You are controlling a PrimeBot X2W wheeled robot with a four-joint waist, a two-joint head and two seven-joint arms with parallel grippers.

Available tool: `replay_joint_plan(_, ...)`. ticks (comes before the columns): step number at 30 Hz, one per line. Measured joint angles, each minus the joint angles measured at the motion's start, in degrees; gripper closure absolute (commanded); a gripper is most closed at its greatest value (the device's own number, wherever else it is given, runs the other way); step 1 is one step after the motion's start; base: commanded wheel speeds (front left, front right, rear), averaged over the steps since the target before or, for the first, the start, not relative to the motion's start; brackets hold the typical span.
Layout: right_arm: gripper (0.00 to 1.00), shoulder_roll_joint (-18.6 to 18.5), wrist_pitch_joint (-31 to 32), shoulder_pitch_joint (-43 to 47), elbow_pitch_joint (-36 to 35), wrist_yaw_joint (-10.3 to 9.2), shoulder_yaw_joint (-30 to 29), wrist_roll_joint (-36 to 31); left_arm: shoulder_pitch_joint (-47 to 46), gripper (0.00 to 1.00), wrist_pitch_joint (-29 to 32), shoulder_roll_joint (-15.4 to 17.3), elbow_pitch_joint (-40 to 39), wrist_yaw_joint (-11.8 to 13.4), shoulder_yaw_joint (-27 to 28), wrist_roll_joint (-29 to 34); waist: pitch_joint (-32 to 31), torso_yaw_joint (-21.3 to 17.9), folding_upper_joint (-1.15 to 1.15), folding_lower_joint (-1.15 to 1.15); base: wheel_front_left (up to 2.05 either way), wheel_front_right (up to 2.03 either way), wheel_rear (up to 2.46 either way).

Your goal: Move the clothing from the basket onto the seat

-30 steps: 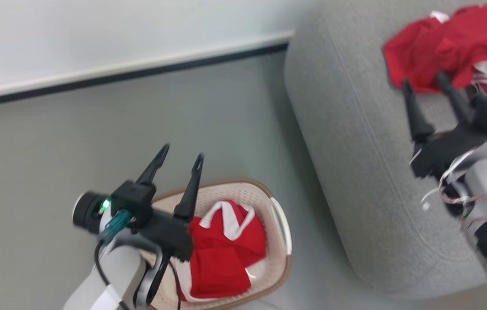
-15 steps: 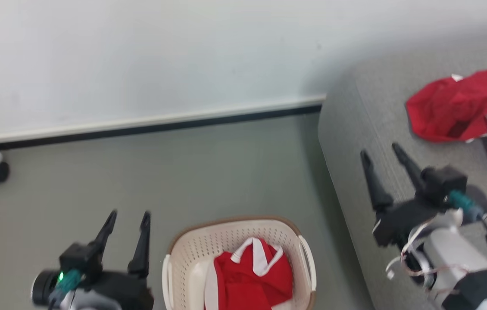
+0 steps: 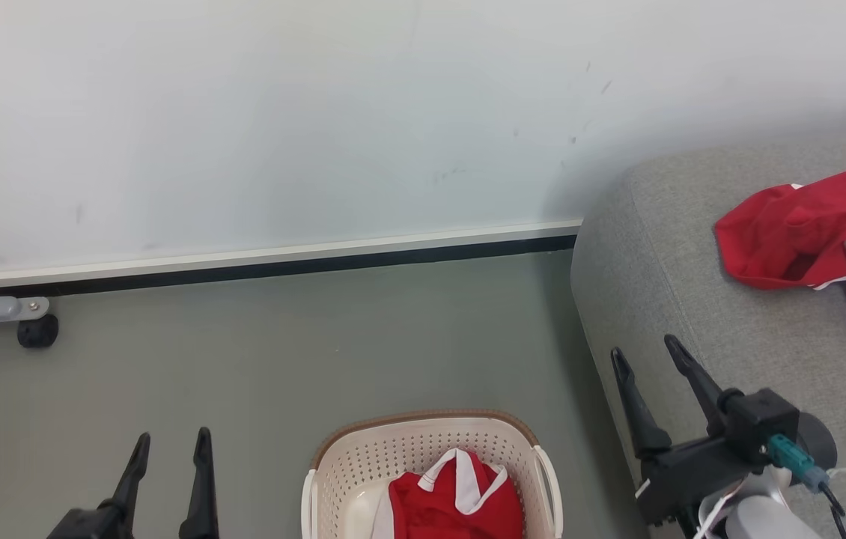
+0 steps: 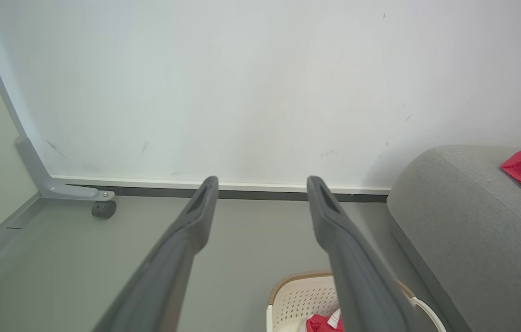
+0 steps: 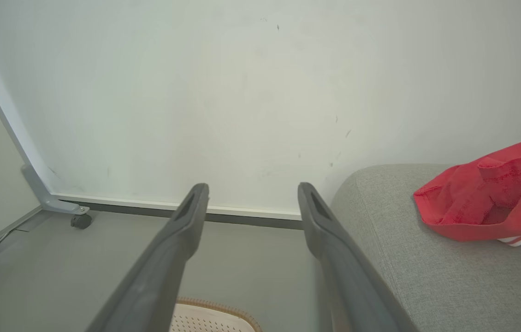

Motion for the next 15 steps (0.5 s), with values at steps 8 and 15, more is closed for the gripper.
replay_joint_plan(8,0.0,0.0,0.0,5.02,-4.07,-0.51,-1.98,-1.83,4.35,0.0,0.0,-2.21,-3.48,0.0,3.91,2.99,-0.57,-0.12,0.0,0.0,0.0,0.0,0.0)
replay_joint_plan(15,0.0,0.07,0.0,8.67,-6.97,-0.93,-4.16,-2.63,7.44,0.0,0.0,-3.7,-5.82,0.0,6.6,4.32,-0.94,-0.34,0.0,0.0,0.0,0.0,0.0)
